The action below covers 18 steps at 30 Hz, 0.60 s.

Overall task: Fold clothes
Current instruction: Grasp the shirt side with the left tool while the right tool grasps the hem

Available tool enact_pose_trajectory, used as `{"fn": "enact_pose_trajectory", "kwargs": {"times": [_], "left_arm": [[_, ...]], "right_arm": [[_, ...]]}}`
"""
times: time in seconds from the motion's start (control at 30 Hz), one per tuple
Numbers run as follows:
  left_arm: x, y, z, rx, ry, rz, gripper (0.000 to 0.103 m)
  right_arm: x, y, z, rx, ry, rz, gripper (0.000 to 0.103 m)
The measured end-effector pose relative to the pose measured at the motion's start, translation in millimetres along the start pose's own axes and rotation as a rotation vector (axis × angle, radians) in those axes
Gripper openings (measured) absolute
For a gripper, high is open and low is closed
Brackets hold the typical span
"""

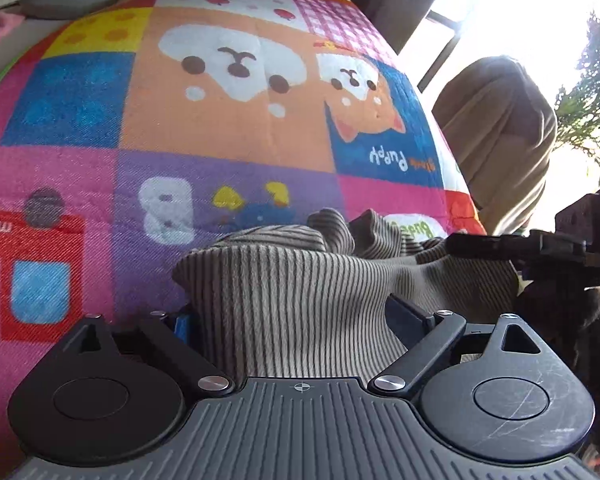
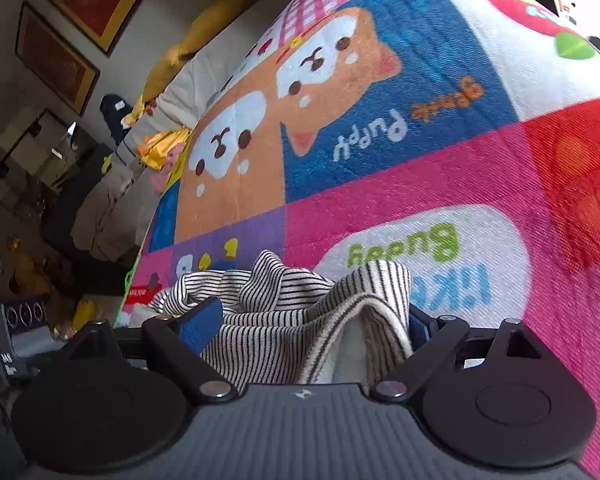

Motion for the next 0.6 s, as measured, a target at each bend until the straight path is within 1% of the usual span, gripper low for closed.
{"fn": "enact_pose_trajectory", "kwargs": {"times": [0.07, 0.13, 0.17, 0.2, 0.23, 0.27, 0.3, 0.33, 0.37, 0.4, 0.43, 0.47, 0.53, 0.6], "left_arm": [[2.5, 0.2, -0.8, 0.006, 0.018, -0.064, 0.093], [4.5, 1.7, -4.8, 0.022, 0.022, -0.126, 0.086], [4.7, 3.0, -8.4, 0.036, 0.02, -0.152, 0.084], [4.3, 4.8, -12.8, 0.05, 0.018, -0.172, 0.079], [2.1, 8.5, -18.2, 0.061, 0.008, -0.189, 0.073], [-0.4, 12.5, -23.7, 0.071, -0.003, -0.205, 0.07], [-4.3, 18.2, -29.3, 0.073, -0.019, -0.217, 0.063], [-11.4, 27.2, -36.4, 0.075, -0.046, -0.237, 0.057], [-19.0, 36.8, -44.0, 0.077, -0.076, -0.26, 0.055], [-26.7, 46.5, -51.5, 0.08, -0.106, -0.282, 0.055], [-36.9, 57.7, -61.7, 0.077, -0.156, -0.296, 0.055], [-46.4, 66.5, -73.2, 0.078, -0.211, -0.295, 0.055], [-61.9, 79.6, -99.3, 0.094, -0.315, -0.278, 0.057], [-70.7, 87.0, -124.0, 0.108, -0.391, -0.235, 0.059]], "right_arm": [[4.8, -0.4, -1.9, 0.021, 0.029, -0.002, 0.091], [5.6, 3.3, -6.7, 0.037, 0.03, 0.019, 0.085], [6.1, 6.7, -11.4, 0.042, 0.031, 0.024, 0.08], [6.8, 10.6, -17.0, 0.047, 0.033, 0.028, 0.076], [8.2, 15.5, -23.3, 0.047, 0.036, 0.031, 0.074], [10.9, 22.1, -30.6, 0.041, 0.039, 0.035, 0.069], [14.8, 30.9, -38.1, 0.032, 0.041, 0.042, 0.062], [19.1, 40.3, -45.7, 0.022, 0.042, 0.05, 0.059], [24.9, 50.6, -53.2, 0.009, 0.047, 0.061, 0.055], [33.1, 62.0, -62.3, -0.006, 0.066, 0.068, 0.054], [41.9, 73.7, -72.1, -0.022, 0.089, 0.072, 0.054], [51.5, 84.3, -83.2, -0.032, 0.122, 0.068, 0.054], [70.0, 99.9, -110.2, -0.033, 0.205, 0.032, 0.054], [84.1, 108.8, -138.4, -0.022, 0.278, -0.019, 0.054]]}}
Point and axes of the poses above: each gripper's, at about its wrist camera, not at the fingertips, and y roughly against the way its jaws point, x to its left, z to its top, the point moved 5 cm from there along -y, roughly the way its jaws point, and after that the axes turned 11 degrees about x, right-handed, at the moved point
